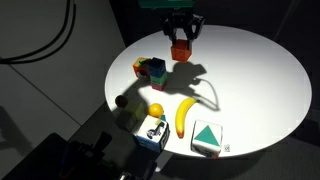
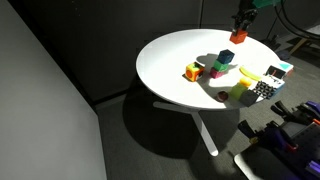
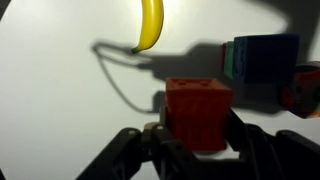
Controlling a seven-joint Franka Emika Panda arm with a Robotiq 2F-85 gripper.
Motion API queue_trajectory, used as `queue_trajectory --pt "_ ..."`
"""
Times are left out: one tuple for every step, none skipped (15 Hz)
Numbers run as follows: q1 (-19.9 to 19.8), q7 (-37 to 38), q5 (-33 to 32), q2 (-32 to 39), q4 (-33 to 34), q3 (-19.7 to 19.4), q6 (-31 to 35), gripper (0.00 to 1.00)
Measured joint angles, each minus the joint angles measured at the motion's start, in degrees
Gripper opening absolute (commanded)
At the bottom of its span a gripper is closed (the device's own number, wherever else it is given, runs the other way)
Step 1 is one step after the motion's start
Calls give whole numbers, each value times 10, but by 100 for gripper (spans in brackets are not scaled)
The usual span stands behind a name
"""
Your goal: Put the orange block on top of the blue block
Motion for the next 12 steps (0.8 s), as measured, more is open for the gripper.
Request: queue_trajectory --pt "3 0 0 -5 -4 1 0 29" --pt "7 0 0 -9 -8 3 0 29" --pt "11 0 0 -13 -12 3 0 29" --pt "14 0 0 -17 -15 4 0 29" --pt "18 0 0 -21 -19 4 0 29" --pt "21 0 0 -24 -22 6 0 29" --pt "23 0 0 -26 -25 7 0 29" --pt "26 0 0 -29 -29 9 0 29" --pt "27 0 0 -31 -34 11 0 29" --pt "29 0 0 -32 -37 13 0 29" --pt "31 0 0 -33 -40 15 0 29" --pt "33 0 0 -34 -43 17 0 29"
